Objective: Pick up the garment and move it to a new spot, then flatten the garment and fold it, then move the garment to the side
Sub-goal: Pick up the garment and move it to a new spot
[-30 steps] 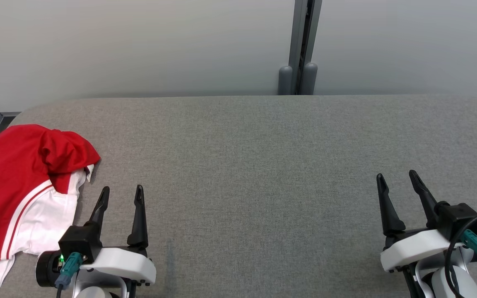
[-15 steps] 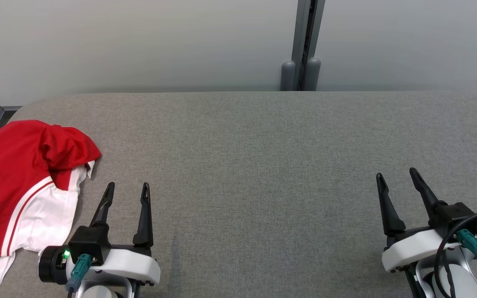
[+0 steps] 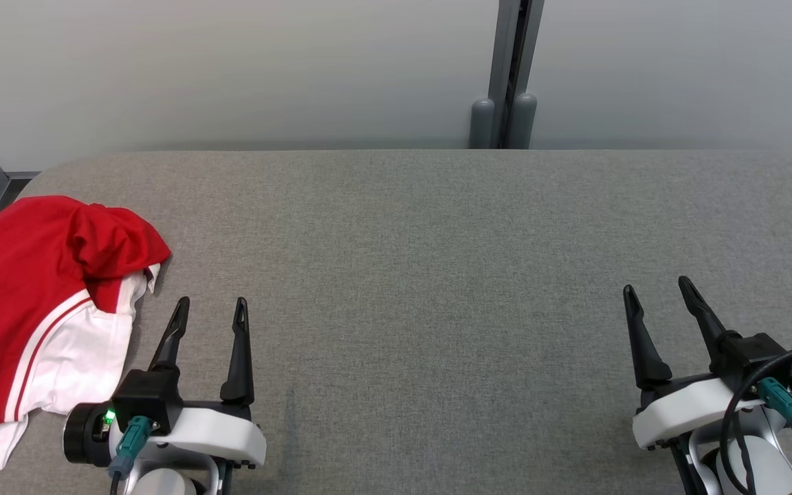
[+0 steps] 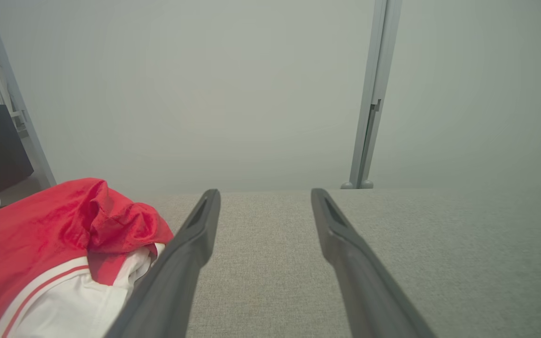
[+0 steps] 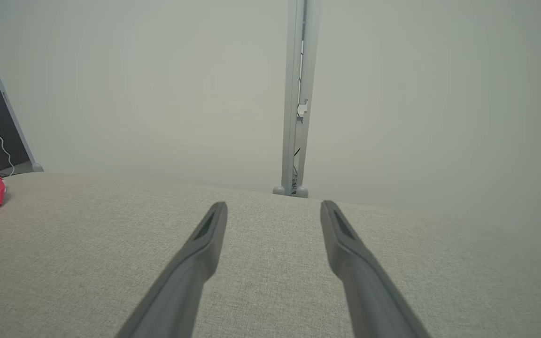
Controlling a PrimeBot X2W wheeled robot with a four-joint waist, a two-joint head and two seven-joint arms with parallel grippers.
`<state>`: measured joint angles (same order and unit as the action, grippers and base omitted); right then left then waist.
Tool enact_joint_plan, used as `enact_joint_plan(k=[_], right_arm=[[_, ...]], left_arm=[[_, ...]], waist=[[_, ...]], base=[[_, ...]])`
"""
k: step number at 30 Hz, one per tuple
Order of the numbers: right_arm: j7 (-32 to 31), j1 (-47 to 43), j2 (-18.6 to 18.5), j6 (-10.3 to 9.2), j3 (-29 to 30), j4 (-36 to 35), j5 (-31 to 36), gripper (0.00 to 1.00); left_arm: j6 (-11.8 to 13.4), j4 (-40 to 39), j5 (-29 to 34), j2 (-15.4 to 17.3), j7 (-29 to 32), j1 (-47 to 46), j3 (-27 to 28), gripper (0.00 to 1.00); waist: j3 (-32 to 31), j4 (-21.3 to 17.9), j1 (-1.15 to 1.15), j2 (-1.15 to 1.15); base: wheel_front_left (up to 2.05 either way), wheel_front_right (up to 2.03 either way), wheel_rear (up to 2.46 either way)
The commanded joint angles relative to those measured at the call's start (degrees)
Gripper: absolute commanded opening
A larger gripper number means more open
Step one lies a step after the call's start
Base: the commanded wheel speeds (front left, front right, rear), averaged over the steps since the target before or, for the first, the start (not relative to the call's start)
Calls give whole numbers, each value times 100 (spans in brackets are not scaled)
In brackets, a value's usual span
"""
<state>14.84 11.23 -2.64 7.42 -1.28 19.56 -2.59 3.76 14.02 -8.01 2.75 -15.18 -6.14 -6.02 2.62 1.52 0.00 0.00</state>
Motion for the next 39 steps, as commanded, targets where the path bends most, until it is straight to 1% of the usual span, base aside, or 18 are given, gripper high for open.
enact_joint_plan(k=[1,14,24,30,39], right_arm=[[41,40,-46,13,-7,19,-23,100],[41,7,-45,13,-130,31,-114,100],[37,-71,-45,12,-316,76,-239,100],[37,-84,-45,12,-431,102,-300,100],[36,-111,-44,12,-579,154,-378,100]], left_arm=[[16,22,-5,26,-11,-49,23,100],[9,84,-96,26,-11,-34,73,100],[41,66,-162,26,-11,-23,103,100],[50,74,-191,24,-12,11,200,100],[105,63,-322,26,-12,86,288,100]], waist=[[-4,10,0,0],[-59,128,0,0],[-84,395,0,0],[-122,654,0,0],[-198,1224,0,0]], base=[[0,0,0],[0,0,0],[0,0,0],[0,0,0],[0,0,0]])
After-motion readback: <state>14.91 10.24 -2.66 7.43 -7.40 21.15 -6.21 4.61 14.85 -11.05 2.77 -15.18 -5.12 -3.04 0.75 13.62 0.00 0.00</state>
